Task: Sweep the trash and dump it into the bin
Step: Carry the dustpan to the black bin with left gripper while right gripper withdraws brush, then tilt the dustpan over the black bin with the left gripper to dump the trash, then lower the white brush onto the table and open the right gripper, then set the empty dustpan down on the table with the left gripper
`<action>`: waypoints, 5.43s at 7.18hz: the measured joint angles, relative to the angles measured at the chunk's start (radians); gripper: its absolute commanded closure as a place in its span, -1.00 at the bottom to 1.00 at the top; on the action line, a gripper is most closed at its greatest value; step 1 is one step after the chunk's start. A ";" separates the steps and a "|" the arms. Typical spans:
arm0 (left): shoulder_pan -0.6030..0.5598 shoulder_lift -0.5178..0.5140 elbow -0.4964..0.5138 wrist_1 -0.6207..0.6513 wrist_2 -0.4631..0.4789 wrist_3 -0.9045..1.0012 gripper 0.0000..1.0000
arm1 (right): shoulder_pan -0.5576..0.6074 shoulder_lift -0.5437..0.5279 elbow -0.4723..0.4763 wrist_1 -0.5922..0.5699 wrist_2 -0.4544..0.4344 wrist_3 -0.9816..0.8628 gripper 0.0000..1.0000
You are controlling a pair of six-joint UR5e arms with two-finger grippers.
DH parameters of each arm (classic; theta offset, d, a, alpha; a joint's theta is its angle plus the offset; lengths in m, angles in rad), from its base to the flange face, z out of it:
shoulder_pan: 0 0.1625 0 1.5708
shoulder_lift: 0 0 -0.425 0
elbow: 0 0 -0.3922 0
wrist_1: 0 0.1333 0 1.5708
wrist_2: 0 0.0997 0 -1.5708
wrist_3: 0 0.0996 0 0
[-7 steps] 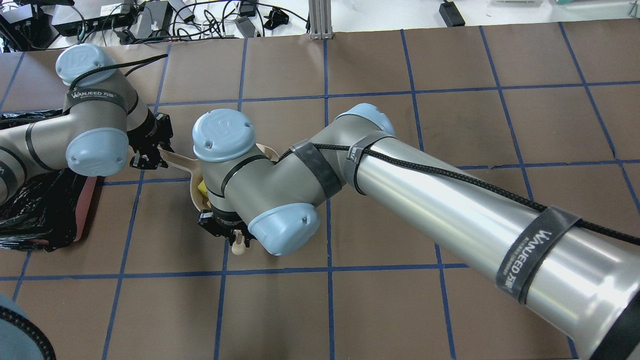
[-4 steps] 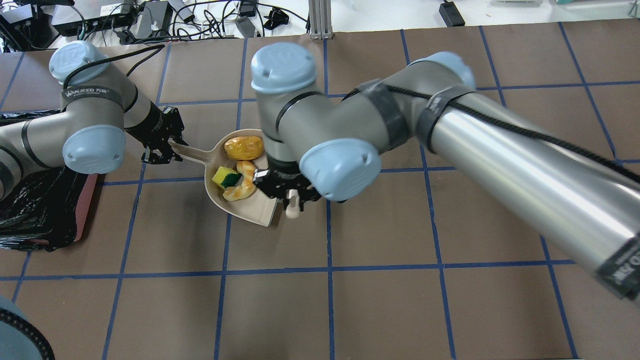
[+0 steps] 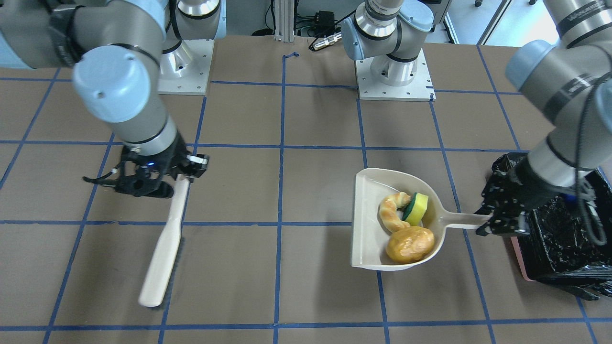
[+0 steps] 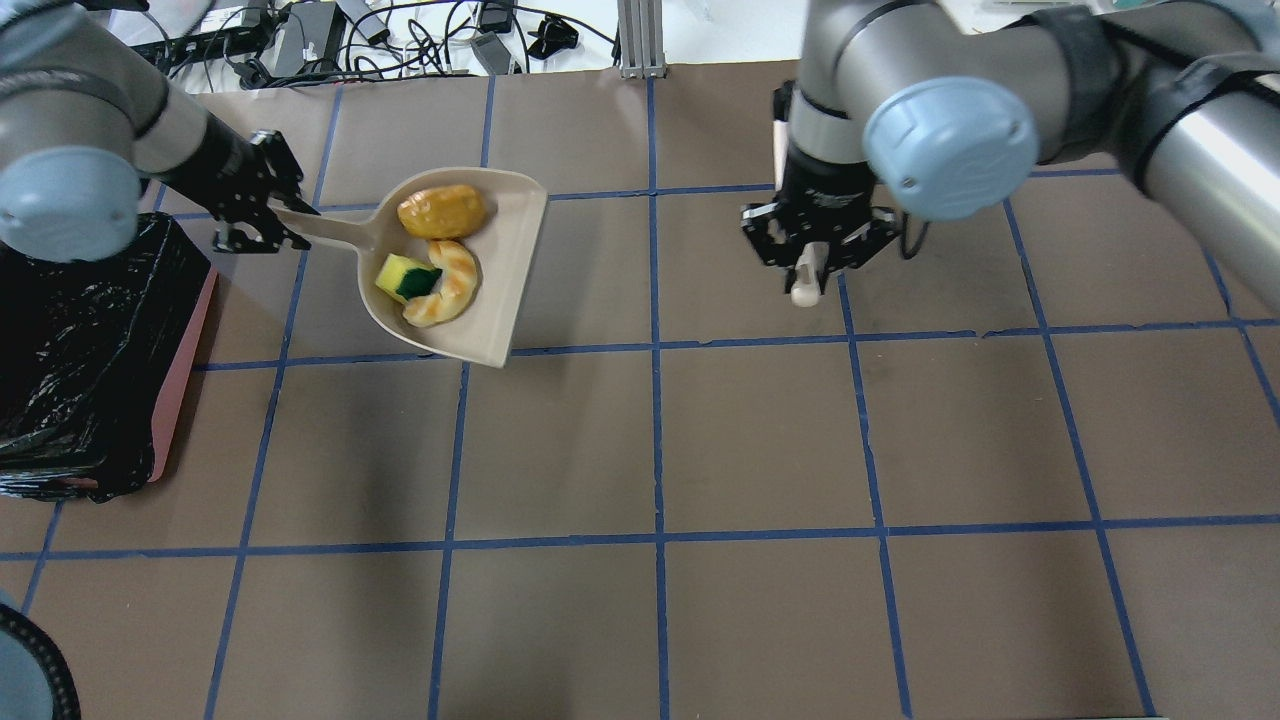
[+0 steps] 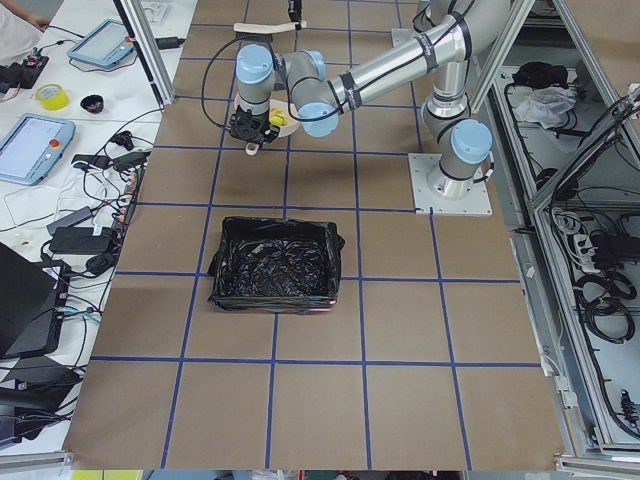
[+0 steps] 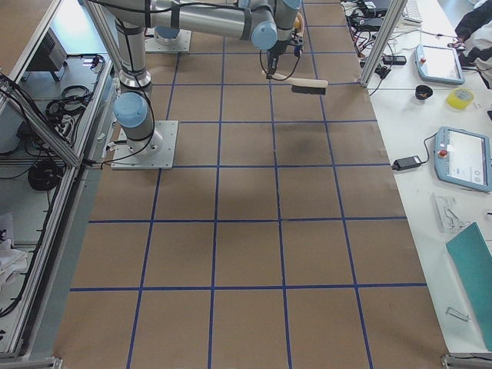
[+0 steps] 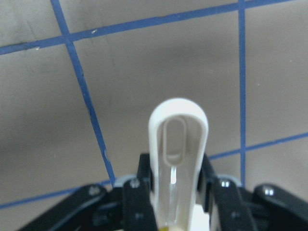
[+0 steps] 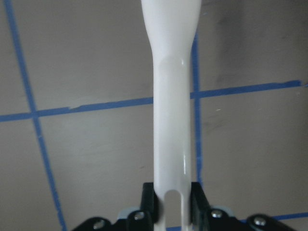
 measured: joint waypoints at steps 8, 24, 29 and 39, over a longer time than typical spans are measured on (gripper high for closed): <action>0.406 -0.087 0.290 -0.089 0.061 0.599 1.00 | -0.435 0.053 0.206 -0.273 -0.105 -0.580 1.00; 0.464 -0.098 0.212 0.496 -0.356 1.324 1.00 | -0.430 0.091 0.206 -0.284 -0.053 -0.528 -0.98; 0.242 -0.012 0.244 0.182 0.065 0.652 1.00 | -0.400 -0.021 0.039 -0.169 -0.039 -0.519 -1.00; -0.106 -0.270 0.146 0.185 0.213 -0.194 1.00 | -0.015 -0.173 -0.162 0.124 -0.002 -0.025 -1.00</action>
